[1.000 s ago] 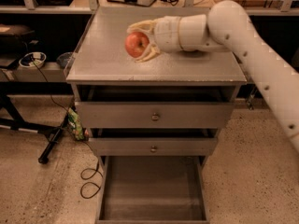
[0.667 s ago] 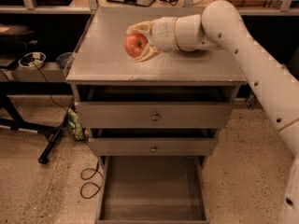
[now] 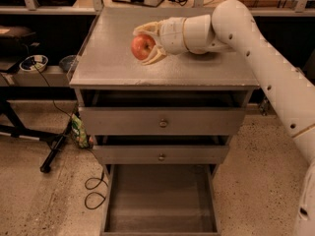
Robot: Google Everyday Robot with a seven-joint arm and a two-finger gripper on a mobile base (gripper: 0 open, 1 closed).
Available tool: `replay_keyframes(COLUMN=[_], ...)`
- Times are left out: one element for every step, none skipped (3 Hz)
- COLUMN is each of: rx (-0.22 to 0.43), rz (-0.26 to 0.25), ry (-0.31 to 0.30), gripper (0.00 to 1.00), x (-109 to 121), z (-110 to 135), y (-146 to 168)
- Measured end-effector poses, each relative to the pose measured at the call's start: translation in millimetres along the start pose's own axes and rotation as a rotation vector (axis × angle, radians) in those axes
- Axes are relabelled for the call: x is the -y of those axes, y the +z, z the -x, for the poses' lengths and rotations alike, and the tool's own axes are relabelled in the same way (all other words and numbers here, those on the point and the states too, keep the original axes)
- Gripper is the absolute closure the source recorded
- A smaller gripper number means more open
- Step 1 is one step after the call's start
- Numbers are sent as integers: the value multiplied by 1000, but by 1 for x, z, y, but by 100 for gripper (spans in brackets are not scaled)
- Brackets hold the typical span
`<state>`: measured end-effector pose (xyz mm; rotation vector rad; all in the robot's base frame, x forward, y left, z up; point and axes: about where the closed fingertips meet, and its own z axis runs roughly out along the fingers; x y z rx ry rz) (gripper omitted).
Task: Pick apple from bottom drawer and place on counter
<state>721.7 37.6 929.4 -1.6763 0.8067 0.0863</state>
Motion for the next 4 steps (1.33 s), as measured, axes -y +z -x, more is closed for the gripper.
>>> replay_keyframes(rx=[0, 0, 0, 0], rz=[0, 0, 0, 0], ry=[0, 0, 0, 0], gripper=[30, 6, 0, 0], x=[0, 0, 0, 0], z=[0, 0, 0, 0], y=[0, 0, 0, 0])
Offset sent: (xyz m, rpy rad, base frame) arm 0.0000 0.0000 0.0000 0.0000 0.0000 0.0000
